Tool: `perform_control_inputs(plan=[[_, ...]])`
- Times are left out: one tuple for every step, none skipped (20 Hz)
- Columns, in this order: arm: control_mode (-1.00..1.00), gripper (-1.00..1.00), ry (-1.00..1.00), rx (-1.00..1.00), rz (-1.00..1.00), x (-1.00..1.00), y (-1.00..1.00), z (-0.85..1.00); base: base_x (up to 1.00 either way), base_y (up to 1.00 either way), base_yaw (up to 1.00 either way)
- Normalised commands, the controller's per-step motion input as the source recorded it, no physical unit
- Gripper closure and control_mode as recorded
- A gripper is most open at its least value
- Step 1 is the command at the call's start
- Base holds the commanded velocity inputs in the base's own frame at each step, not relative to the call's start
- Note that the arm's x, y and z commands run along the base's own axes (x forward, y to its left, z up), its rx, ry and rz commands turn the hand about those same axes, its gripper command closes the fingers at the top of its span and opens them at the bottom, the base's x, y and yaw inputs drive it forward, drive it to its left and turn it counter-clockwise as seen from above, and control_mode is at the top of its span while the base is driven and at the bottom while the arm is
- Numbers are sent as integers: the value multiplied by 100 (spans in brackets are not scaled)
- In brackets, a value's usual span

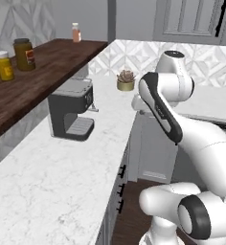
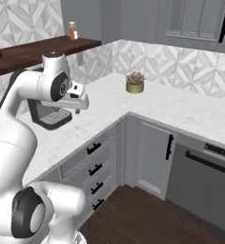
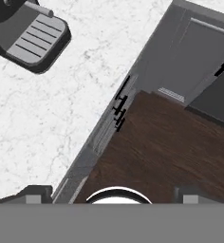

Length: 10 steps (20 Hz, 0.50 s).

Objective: Take a straw from the drawer in front and place it inside the glass cup on the dining counter.

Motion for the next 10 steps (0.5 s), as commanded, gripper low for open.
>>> perform_control_inputs(plan=[[100,-100,0,0,0,0,0,0,-41,33,-37],[100,-100,0,0,0,0,0,0,-43,31,-34],[100,-100,0,0,0,0,0,0,-37,36,-32],[100,-100,0,0,0,0,0,0,-33,43,-30],[100,-100,0,0,0,0,0,0,-24,46,-28],[100,-100,0,0,0,0,0,0,-25,50,-26],[100,-100,0,0,0,0,0,0,-19,52,-25],[100,-100,0,0,0,0,0,0,-9,43,-24],[-100,-100,0,13,-22,0,26,0,0,0,0],[-100,-100,0,19,-19,0,6,0,0,0,0]])
